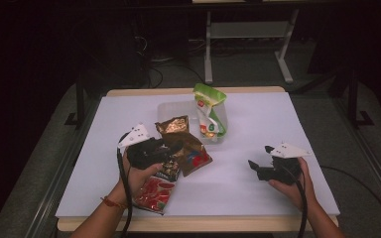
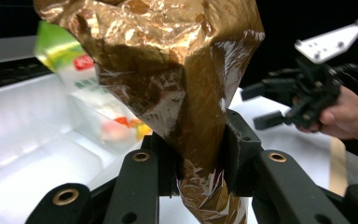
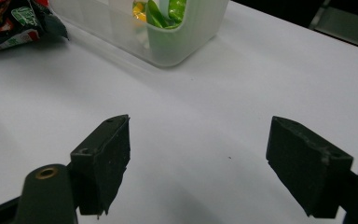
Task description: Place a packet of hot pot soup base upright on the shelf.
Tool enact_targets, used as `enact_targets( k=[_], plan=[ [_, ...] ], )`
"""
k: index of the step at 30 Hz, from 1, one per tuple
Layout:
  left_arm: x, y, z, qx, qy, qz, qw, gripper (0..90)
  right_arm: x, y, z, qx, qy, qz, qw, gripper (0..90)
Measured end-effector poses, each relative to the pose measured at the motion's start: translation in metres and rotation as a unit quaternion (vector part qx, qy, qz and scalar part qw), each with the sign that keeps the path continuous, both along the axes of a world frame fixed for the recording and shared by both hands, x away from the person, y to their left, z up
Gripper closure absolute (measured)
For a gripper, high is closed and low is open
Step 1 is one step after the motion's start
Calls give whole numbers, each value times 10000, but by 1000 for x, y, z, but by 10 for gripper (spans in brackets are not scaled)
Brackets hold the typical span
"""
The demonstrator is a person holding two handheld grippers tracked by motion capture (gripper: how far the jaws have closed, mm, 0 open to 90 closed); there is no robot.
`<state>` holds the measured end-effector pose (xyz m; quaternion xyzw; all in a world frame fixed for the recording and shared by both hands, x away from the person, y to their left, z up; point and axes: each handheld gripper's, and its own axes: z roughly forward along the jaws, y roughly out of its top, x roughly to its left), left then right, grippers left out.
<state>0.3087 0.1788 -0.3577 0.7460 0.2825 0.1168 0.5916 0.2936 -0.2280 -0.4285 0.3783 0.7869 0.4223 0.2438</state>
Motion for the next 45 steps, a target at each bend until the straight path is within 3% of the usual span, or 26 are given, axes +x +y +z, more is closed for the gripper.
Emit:
enact_targets(
  k=[7, 10, 13, 20, 24, 25, 31, 34, 39, 43, 45],
  plan=[
    [11, 9, 13, -77, -150, 458, 9988, 690, -1, 1, -1, -8, 48, -44, 10000, 214],
    [19, 11, 16, -131, -101, 680, 9976, 690, -2, 2, -1, -43, 48, -64, 10000, 216],
    [27, 9, 19, 15, -152, 958, 9953, 691, -2, 3, -2, -101, 45, -84, 9999, 216],
    [46, 2, 23, 177, 11, 1365, 9905, 691, -2, 5, -4, -153, 91, -61, 9998, 216],
    [57, -1, 22, 145, 242, 1609, 9866, 691, -2, 8, -6, -218, 126, -44, 9997, 214],
    [60, -3, 22, 199, 284, 1744, 9841, 691, -1, 9, -6, -241, 130, -46, 9996, 212],
    [73, -11, 22, 453, 362, 2181, 9742, 691, -2, 12, -8, -332, 174, 15, 9993, 205],
    [79, -15, 22, 447, 463, 2258, 9721, 691, -2, 14, -8, -373, 193, 60, 9991, 205],
    [88, -29, 20, 747, 440, 2494, 9645, 691, -2, 15, -9, -416, 212, 79, 9989, 205],
    [97, -37, 17, 728, 545, 2548, 9627, 691, -3, 15, -8, -411, 206, 81, 9989, 205],
    [100, -42, 16, 824, 491, 2655, 9593, 691, -3, 15, -8, -411, 198, 102, 9989, 205]
  ],
)
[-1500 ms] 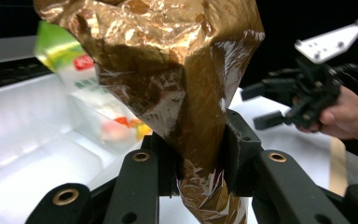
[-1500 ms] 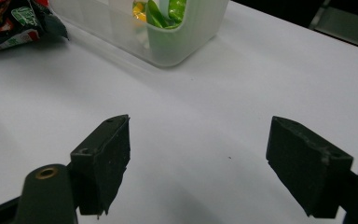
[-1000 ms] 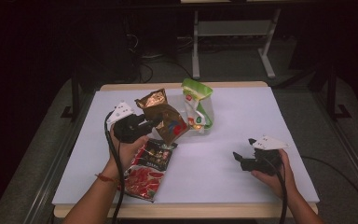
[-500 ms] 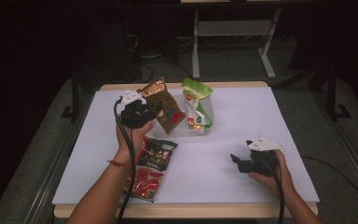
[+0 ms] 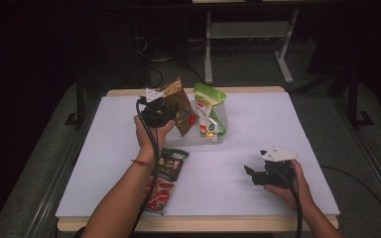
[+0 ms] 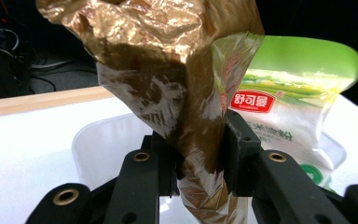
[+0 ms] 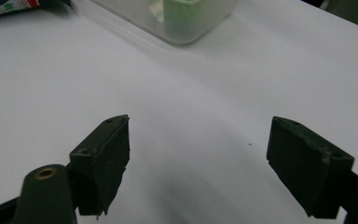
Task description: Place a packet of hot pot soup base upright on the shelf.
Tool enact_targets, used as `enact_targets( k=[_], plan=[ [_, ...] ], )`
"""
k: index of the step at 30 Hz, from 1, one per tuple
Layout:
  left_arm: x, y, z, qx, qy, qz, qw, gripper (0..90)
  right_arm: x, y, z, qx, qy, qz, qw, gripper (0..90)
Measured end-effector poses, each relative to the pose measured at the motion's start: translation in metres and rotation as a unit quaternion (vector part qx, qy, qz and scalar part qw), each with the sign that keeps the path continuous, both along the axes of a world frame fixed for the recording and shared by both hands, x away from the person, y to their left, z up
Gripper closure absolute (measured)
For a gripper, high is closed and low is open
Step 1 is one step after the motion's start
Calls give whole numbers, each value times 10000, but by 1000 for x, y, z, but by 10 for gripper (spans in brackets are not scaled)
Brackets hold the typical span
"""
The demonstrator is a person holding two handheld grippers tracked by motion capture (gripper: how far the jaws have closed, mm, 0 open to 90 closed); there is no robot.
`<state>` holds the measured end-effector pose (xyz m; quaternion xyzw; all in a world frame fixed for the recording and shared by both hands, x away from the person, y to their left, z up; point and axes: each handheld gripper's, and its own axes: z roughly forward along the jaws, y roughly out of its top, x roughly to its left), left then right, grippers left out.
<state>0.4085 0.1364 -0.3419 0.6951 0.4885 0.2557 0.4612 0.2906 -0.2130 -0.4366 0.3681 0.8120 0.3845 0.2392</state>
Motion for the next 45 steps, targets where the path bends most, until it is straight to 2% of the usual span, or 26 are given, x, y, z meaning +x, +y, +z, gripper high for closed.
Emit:
enact_targets(
  k=[5, 8, 10, 12, 16, 24, 26, 28, 30, 37, 45],
  plan=[
    [7, -6, 0, 99, -47, 241, 9996, 692, 0, 1, -1, -39, 43, 34, 10000, 205],
    [11, -9, -2, 160, -7, 365, 9992, 692, -1, 2, -1, -27, 64, 64, 10000, 205],
    [12, -11, -4, 98, 46, 416, 9991, 692, -1, 2, -1, -35, 76, 67, 9999, 205],
    [12, -13, -5, 173, 38, 471, 9987, 692, -1, 3, -2, -46, 94, 83, 9999, 205],
    [8, -19, -4, 45, 88, 385, 9992, 692, -1, 3, -2, -39, 118, 103, 9999, 205],
    [5, -33, -4, 98, 98, 213, 9997, 690, -1, 6, -3, -100, 187, 112, 9997, 205],
    [8, -34, -10, -3, 234, 190, 9995, 688, 0, 5, -4, -118, 198, 104, 9997, 205],
    [10, -35, -17, -135, 263, 140, 9995, 685, 0, 5, -4, -116, 198, 117, 9997, 205],
    [11, -36, -22, -134, 252, 155, 9995, 685, 0, 5, -4, -127, 202, 121, 9996, 204],
    [9, -36, -34, -90, 293, -54, 9995, 673, -1, 5, -4, -113, 208, 150, 9996, 203],
    [1, -33, -41, 38, 175, -314, 9993, 671, -1, 7, -5, -139, 222, 188, 9995, 199]
  ],
)
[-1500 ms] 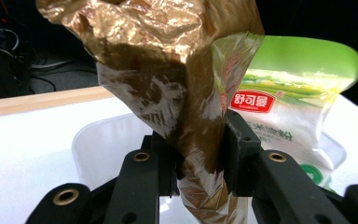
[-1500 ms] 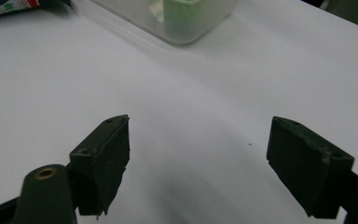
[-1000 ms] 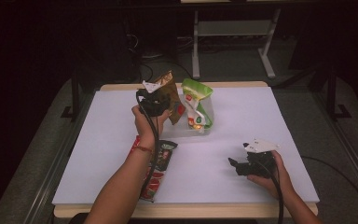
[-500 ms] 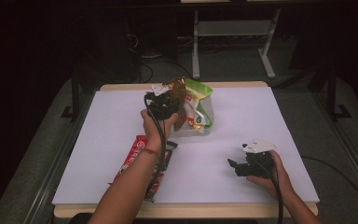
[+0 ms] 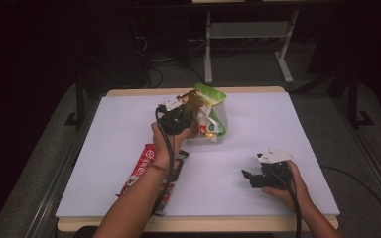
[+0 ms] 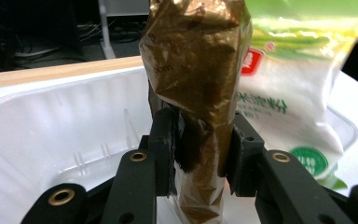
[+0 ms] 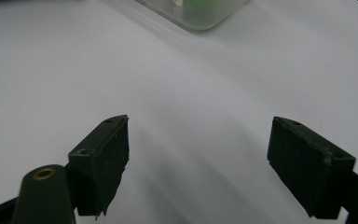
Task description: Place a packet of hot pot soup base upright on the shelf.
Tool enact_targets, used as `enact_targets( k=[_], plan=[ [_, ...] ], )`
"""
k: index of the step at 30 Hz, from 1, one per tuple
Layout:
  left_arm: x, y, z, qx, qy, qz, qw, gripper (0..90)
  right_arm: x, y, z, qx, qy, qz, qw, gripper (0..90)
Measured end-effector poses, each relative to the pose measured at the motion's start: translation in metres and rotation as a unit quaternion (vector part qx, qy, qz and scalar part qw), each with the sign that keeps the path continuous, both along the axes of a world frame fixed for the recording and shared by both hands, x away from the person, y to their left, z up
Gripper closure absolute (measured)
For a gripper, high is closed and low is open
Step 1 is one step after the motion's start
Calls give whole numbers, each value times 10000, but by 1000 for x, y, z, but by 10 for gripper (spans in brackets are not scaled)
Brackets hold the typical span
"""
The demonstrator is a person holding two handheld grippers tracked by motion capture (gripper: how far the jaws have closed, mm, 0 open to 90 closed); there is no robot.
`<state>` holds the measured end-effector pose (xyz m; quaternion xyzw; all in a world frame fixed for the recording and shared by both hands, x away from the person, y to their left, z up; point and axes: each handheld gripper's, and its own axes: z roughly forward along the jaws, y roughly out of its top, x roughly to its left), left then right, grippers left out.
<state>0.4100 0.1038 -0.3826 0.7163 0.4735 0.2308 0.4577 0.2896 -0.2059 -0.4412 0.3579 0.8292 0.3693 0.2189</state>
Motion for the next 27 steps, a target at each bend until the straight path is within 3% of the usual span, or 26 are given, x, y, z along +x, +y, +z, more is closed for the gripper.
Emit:
enact_targets(
  k=[27],
  plan=[
    [-10, 2, -10, 323, -92, -476, 9983, 685, 0, 1, -1, -56, 29, 69, 10000, 197]
  ],
)
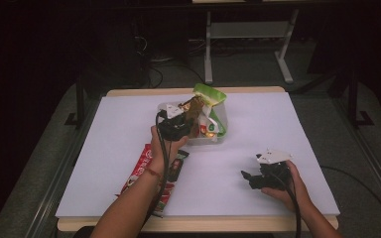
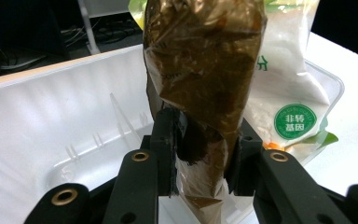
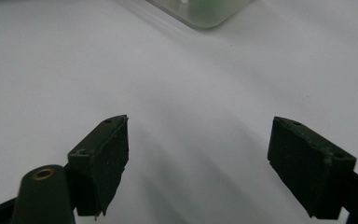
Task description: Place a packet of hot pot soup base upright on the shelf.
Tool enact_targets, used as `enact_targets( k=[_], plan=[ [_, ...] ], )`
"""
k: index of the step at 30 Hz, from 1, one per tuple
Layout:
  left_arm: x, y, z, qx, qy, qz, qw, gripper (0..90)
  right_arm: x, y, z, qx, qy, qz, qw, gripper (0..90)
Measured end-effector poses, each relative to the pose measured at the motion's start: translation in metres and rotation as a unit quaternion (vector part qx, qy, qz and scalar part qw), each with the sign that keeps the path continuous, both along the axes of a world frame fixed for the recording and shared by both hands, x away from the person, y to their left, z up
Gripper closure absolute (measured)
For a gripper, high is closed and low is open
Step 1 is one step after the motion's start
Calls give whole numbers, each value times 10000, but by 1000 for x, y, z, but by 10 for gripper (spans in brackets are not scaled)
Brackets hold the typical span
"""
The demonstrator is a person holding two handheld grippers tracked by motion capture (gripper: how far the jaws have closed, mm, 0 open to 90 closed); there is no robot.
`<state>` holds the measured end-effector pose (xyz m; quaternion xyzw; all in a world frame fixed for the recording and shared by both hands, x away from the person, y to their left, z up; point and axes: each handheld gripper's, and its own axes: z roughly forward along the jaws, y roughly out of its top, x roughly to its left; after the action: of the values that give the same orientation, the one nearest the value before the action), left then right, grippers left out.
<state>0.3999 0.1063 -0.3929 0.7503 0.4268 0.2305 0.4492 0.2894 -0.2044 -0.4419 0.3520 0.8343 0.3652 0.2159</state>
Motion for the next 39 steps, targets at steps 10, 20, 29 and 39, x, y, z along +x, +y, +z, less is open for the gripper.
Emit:
enact_targets(
  k=[10, 20, 29, 39],
  plan=[
    [-1, 3, -1, 36, 59, -104, 9999, 676, 0, 0, 0, -26, -3, 25, 10000, 199],
    [-5, 11, 1, 35, 63, -255, 9996, 662, 0, 0, -1, -33, 27, 33, 10000, 199],
    [-12, 16, 6, 48, -71, -408, 9991, 652, 0, 0, -1, -19, 46, 29, 10000, 208],
    [-24, 27, 19, 79, -254, -682, 9973, 640, -1, 2, 0, -12, 41, 89, 10000, 210]
  ],
)
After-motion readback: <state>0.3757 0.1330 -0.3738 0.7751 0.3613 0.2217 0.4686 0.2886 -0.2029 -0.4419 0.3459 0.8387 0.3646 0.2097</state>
